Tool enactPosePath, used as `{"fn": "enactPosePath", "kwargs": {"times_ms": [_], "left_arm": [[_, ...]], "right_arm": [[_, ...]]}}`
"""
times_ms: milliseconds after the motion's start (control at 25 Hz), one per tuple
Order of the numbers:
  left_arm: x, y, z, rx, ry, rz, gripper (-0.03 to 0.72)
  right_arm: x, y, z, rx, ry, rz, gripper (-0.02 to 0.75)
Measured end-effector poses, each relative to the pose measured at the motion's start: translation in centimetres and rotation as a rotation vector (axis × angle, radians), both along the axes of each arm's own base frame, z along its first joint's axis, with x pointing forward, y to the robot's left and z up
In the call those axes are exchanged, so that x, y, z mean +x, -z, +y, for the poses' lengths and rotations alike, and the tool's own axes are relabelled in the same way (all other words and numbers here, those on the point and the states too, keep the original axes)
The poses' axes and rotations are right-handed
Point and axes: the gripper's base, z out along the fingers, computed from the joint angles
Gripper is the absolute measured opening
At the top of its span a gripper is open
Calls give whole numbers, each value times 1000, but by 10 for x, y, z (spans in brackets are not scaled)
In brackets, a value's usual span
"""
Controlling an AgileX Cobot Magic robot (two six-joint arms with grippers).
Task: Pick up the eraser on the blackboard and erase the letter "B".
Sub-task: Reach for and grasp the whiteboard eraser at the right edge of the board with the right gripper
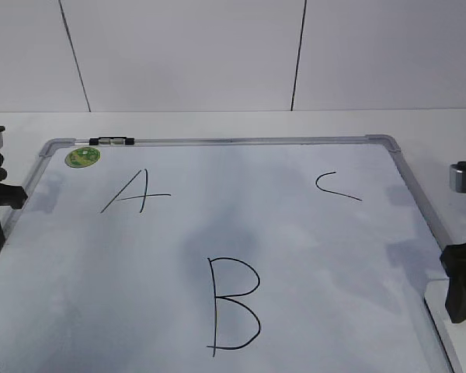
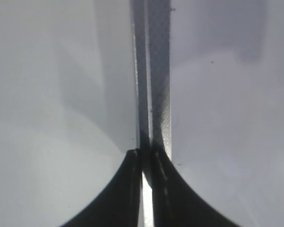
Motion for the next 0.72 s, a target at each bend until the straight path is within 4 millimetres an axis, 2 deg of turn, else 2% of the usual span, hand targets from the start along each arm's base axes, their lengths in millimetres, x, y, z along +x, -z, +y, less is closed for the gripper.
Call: {"fn": "enactPosePath", "kwargs": {"times_ms": [280,720], "left_arm": [[0,0,0,0,0,0,18],[0,0,0,0,0,0,18]], "right_arm": [[4,12,3,19,14,49,672],[6,17,4,24,20,72,671]]}}
